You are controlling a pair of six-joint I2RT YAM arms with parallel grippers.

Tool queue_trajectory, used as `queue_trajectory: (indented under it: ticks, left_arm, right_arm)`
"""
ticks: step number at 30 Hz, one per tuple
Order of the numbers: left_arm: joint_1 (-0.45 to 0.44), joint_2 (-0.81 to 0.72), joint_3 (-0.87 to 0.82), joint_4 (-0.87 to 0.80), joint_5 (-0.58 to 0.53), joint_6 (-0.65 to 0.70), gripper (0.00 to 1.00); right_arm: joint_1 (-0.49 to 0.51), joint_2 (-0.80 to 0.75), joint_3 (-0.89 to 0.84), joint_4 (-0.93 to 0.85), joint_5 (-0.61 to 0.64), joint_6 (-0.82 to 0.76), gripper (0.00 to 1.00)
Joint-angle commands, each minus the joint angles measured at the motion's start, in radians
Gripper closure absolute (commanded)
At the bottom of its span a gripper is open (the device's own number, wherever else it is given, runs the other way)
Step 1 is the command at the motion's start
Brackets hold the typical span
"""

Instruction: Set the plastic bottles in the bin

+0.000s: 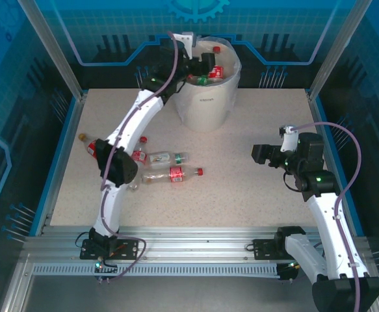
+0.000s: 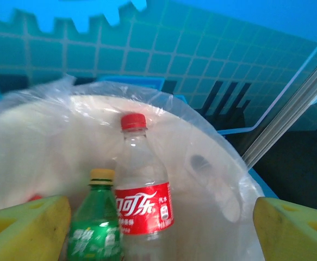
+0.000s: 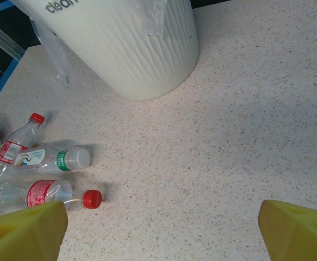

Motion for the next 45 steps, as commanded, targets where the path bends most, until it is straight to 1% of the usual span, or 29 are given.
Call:
queue_trajectory:
  ticks: [1,3,5,7,9,10,12,14,16,18,21,25,30,35,41,45]
  left_arm:
    - [0.019,-0.205,-0.106,-0.135,-0.102,0.042,0.11]
    - [0.058,-0.315,-0.241,-0.173,-0.118,-0.014,0.11]
    - [0.123,-0.425,-0.398,-0.178,-0.117,-0.09,0.11]
    - [0.206,-0.54,-0.567,-0.159,-0.113,-0.154,0.11]
    - [0.313,-0.64,-0.726,-0.149,-0.107,-0.22,0.12]
    - [0.367,-0.673,-0.779,-0.152,-0.091,-0.245,0.12]
    - [0.476,-0.723,-0.882,-0.168,-0.07,-0.263,0.12]
    - [0.57,-0.742,-0.945,-0.187,-0.05,-0.267,0.12]
    - [0.658,-0.735,-0.992,-0.197,0.011,-0.276,0.12]
    - [0.719,-0.71,-1.034,-0.2,0.074,-0.282,0.11]
    - [0.766,-0.654,-1.069,-0.212,0.079,-0.271,0.08]
    - [0.801,-0.566,-1.112,-0.191,0.085,-0.286,0.07]
    - [0.805,-0.454,-1.136,-0.181,0.064,-0.308,0.06]
    - [0.805,-0.375,-1.177,-0.131,0.088,-0.371,0.07]
    - [0.805,-0.32,-1.196,-0.094,0.059,-0.402,0.07]
    - [0.805,-0.296,-1.204,-0.078,0.052,-0.414,0.1]
  right_arm:
    - [0.011,-0.006,-0.002,0.019,-0.011,0.004,0.08]
    - [0.011,-0.006,-0.005,0.032,-0.012,0.009,0.08]
    - [0.012,0.0,-0.003,0.038,-0.021,0.009,0.09]
    - [0.012,0.006,0.0,0.04,-0.029,0.004,0.08]
    - [0.011,0.011,0.005,0.035,-0.03,-0.008,0.08]
    - [0.011,0.013,0.007,0.032,-0.027,-0.013,0.09]
    - [0.012,0.013,0.007,0.029,-0.027,-0.021,0.08]
    - [0.011,0.015,0.004,0.032,-0.029,-0.021,0.08]
    - [0.01,0.016,-0.002,0.037,-0.03,-0.02,0.08]
    - [0.01,0.02,-0.008,0.045,-0.037,-0.013,0.09]
    - [0.01,0.024,-0.015,0.054,-0.042,-0.003,0.08]
    - [0.012,0.02,-0.019,0.051,-0.039,-0.001,0.08]
    - [0.01,0.01,-0.024,0.037,-0.03,-0.01,0.08]
    - [0.008,0.007,-0.032,0.035,-0.021,-0.016,0.08]
    - [0.008,-0.003,-0.038,0.015,-0.008,-0.026,0.08]
    - [0.008,-0.01,-0.044,0.012,-0.005,-0.024,0.09]
